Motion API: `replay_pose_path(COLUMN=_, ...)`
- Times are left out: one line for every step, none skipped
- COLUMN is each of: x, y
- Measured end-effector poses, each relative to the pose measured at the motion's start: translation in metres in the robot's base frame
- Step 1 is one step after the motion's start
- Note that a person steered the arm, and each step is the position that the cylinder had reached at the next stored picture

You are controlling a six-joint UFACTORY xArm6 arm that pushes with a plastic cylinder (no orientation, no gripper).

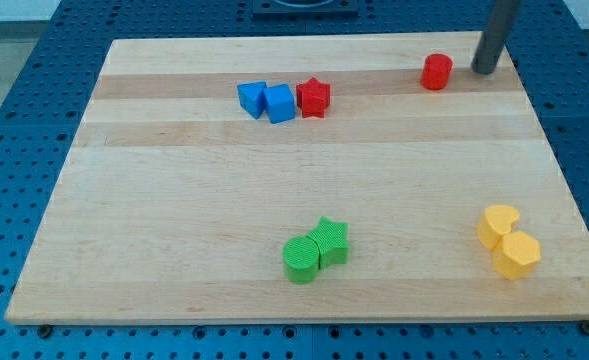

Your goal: Slide the red circle closer to the red star

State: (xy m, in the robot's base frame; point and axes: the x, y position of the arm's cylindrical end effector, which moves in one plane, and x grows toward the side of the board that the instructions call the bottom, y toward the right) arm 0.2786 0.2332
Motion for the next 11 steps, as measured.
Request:
replay_pose_path(x=0.007, y=-0.027)
replay_pose_path(x=0.010, y=-0.049)
replay_pose_path(x=0.014, y=-0.070)
replay_pose_path(x=0.020, y=-0.091)
replay_pose_path(x=0.024, y=-0.107)
replay_pose_path(x=0.025, y=-0.121)
replay_pose_path(x=0.002, y=-0.111)
replay_pose_path(x=-0.006, y=-0.124)
replay_pose_path(x=-0.006, y=-0.142)
replay_pose_path(x=-0.002, y=-0.150)
replay_pose_path(x=0.005, y=-0.150)
